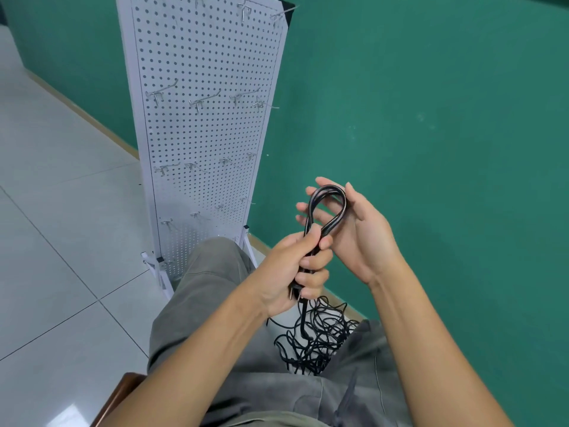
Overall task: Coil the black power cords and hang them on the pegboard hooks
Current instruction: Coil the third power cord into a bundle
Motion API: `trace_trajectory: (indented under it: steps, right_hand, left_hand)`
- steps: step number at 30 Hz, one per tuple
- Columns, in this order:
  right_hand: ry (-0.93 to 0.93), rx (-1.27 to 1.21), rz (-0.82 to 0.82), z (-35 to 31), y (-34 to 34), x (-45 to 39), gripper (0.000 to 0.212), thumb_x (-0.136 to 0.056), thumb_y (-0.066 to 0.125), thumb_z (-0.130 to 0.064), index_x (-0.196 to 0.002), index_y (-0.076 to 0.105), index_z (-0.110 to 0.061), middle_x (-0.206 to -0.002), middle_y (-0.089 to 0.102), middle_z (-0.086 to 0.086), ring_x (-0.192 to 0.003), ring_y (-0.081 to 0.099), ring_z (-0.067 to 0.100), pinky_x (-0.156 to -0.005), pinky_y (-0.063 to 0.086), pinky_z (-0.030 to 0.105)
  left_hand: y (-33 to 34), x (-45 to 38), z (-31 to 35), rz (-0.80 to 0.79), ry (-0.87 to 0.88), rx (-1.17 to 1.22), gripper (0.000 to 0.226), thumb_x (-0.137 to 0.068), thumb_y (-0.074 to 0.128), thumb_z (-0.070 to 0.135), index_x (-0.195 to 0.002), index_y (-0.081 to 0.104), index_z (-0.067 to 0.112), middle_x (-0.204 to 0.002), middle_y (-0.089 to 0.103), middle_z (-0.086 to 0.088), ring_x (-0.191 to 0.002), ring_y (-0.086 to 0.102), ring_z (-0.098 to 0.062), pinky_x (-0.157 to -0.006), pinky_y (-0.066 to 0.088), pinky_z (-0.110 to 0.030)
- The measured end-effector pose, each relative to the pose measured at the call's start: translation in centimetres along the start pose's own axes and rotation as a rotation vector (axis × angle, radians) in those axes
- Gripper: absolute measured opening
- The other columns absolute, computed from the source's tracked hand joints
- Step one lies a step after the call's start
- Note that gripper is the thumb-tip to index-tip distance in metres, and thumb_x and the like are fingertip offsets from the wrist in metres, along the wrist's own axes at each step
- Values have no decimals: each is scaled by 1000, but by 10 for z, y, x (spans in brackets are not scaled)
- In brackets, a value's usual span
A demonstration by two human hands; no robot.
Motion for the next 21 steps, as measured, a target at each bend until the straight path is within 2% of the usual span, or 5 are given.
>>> trace_trajectory:
  steps: [3,9,12,17,21]
  right_hand:
    - [103,111,-111,30,5,10,71,-105,21,-60,-145,45,-6,-135,63,17,-118,65,29,-97,54,45]
    - [239,504,-241,98,1,30,95,-87,12,-79,-127,67,-14,-119,74,10,-115,68,29,-110,46,41]
    - [215,680,-242,109,-7,35,79,-98,15,-67,-120,70,-15,-109,76,6,-108,70,21,-105,49,34]
    - [109,856,-208,103,-17,40,21,-103,60,-18,-86,70,-9,-95,75,7,-88,68,16,-85,50,22]
    - [14,927,-86,87,-25,40,20,-94,70,-8,-83,73,-24,-89,74,6,-77,62,5,-74,48,20]
  left_hand:
    - [-10,-3,12,75,97,54,31,-106,40,41,-84,45,20,-58,21,9,-38,22,-2,-34,26,-17]
    - [-45,8,56,248,273,100,33,-110,35,38,-84,44,19,-56,24,10,-37,22,-1,-34,24,-17]
    - [-56,14,68,301,326,101,34,-111,33,37,-85,45,19,-56,26,10,-39,24,-2,-37,28,-17]
    - [-74,22,85,369,423,153,34,-111,34,38,-86,46,20,-57,28,11,-40,27,-1,-43,39,-14]
    - [-95,27,90,461,471,174,35,-112,34,38,-84,44,19,-56,29,10,-40,25,-2,-36,27,-15]
Point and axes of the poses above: each hand's wrist, its own x-axis away from the middle knuckle, its own y-axis out of the palm, z = x × y, the point moved 6 cm from there along -x, towards the middle knuckle
